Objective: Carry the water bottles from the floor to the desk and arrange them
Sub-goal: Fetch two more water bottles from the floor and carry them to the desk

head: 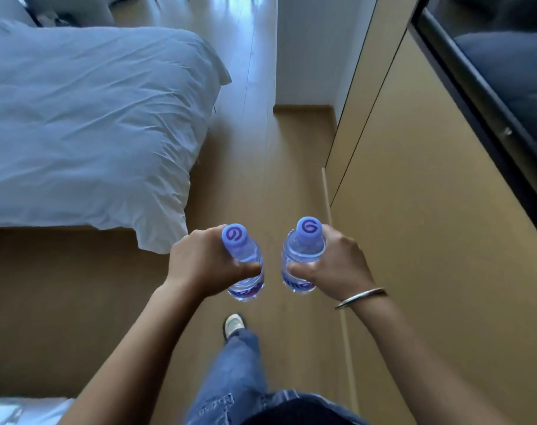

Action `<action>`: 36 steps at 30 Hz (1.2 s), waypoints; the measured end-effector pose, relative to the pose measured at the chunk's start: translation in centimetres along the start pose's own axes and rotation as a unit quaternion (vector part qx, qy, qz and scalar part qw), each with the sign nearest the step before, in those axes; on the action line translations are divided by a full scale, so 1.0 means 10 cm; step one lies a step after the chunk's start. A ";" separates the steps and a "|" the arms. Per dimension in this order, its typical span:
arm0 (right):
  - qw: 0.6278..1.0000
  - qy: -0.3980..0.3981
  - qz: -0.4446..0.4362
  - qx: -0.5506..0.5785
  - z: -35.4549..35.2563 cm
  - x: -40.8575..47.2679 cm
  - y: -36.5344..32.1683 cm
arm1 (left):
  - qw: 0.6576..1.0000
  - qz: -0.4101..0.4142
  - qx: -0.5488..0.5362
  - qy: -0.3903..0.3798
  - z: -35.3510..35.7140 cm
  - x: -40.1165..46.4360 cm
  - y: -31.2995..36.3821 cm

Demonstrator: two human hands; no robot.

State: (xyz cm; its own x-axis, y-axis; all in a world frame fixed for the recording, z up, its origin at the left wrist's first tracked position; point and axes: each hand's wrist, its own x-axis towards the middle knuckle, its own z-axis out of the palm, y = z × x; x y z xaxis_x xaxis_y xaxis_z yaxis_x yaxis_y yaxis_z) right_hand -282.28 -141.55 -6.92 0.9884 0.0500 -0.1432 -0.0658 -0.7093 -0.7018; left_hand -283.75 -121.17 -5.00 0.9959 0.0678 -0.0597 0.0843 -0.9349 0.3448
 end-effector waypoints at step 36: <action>0.998 -0.046 -0.031 -0.017 -0.61 7.39 -0.93 | 0.998 -0.037 -0.058 -0.013 -0.37 7.27 0.06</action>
State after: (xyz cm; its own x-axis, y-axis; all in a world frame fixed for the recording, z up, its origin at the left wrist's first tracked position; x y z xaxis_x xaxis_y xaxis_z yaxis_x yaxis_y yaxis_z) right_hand -207.80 -135.59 -6.72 0.9738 0.1575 -0.1642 0.0016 -0.7262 -0.6875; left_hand -211.18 -115.53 -5.70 0.9859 0.1243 -0.1122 0.1617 -0.8807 0.4452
